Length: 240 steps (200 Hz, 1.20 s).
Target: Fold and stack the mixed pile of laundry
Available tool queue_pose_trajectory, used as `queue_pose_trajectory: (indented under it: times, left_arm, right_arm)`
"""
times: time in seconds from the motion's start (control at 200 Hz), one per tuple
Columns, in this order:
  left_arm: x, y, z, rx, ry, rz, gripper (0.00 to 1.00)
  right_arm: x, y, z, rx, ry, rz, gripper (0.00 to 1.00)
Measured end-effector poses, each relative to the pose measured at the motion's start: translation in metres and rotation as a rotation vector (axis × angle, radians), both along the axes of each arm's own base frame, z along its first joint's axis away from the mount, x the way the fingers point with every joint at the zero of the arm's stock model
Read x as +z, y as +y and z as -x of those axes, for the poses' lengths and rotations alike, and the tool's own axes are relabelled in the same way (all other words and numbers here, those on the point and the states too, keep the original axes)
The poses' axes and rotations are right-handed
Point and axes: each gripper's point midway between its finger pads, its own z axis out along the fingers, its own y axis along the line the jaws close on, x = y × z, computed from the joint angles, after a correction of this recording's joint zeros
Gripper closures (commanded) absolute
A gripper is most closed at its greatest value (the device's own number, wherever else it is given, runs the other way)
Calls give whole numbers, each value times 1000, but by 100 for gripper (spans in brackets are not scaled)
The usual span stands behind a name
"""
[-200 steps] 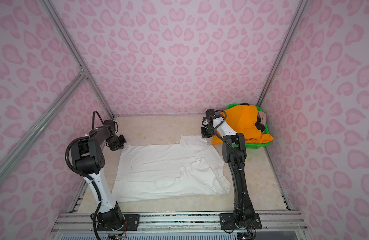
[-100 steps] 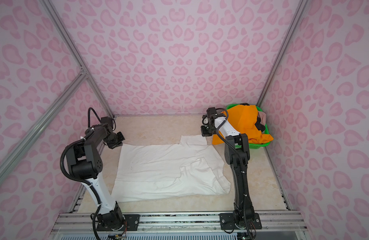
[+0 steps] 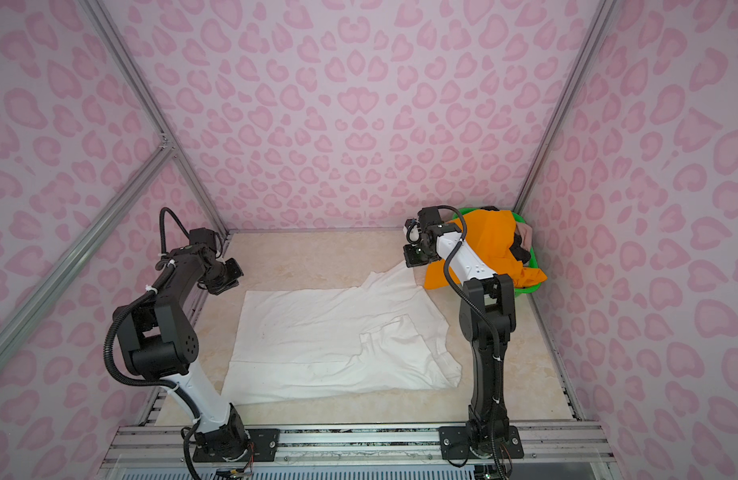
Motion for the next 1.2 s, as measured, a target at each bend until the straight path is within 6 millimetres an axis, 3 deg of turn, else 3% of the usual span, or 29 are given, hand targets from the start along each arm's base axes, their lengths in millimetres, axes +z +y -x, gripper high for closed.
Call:
queue_pose_trajectory:
  times: [0.045, 0.085, 0.26, 0.565, 0.85, 1.2]
  left_arm:
    - [-2, 0, 1, -12, 3, -3, 56]
    - [-7, -1, 1, -14, 13, 5, 50]
    - [-48, -4, -8, -32, 73, 37, 44]
    - [-89, -6, -19, -33, 145, 33, 47]
    - [-93, 4, -24, 4, 147, -11, 63]
    - [-97, -1, -23, -8, 161, -100, 63]
  right_arm:
    - [2, 0, 0, 2, -7, -2, 100]
    - [2, 1, -1, 5, -12, -3, 100]
    - [-7, 7, 2, 17, 4, 2, 100]
    - [-12, 21, 7, 49, 11, 7, 100]
    - [-15, 17, 7, 48, 10, 28, 100]
    - [-22, 15, 11, 53, 24, 37, 100]
